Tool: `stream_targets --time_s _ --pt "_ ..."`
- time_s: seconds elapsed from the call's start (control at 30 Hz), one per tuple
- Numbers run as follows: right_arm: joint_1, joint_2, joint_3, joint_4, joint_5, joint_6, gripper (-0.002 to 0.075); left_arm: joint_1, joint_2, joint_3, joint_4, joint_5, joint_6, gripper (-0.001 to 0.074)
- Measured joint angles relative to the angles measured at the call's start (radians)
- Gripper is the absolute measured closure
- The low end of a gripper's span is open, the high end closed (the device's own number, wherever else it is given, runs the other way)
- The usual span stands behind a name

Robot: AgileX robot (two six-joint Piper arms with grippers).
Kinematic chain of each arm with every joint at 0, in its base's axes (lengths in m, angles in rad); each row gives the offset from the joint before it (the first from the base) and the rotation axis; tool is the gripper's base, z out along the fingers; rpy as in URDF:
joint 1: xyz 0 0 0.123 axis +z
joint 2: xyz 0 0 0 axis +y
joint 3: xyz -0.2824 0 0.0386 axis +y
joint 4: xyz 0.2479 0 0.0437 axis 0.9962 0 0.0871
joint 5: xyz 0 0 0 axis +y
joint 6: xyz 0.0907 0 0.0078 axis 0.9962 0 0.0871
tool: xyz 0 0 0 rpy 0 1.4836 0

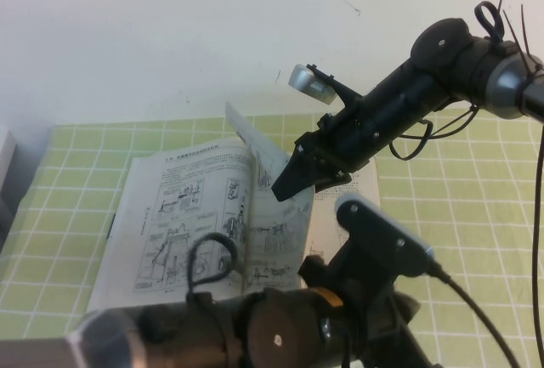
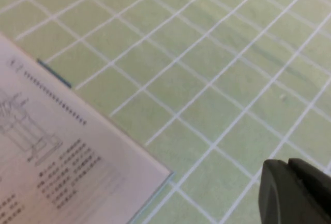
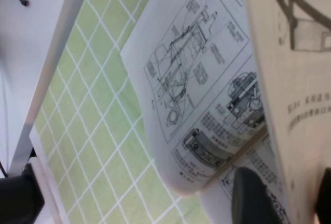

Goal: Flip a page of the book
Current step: Open the closed book

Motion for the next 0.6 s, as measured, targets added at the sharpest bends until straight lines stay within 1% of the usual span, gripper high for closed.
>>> stream_targets --time_s 0.1,0.2,0.37,0.6 --pt "0.000 0.000 0.000 0.000 0.000 0.000 0.0461 -0.002 0.055 0.024 -0.036 -0.060 0.000 0.0737" --pt "0.000 0.000 0.000 0.000 -0.002 0.000 0.0461 -0.004 0.094 0.043 -0.094 -0.161 0.018 0.0737" --pt "-0.002 0.000 0.000 0.002 -0.002 -0.002 0.0461 -0.004 0.154 0.045 -0.265 -0.299 0.136 0.0737" --pt "-0.002 0.000 -0.001 0.004 -0.002 -0.002 0.0461 -0.004 0.215 0.047 -0.476 -0.373 0.303 0.0737"
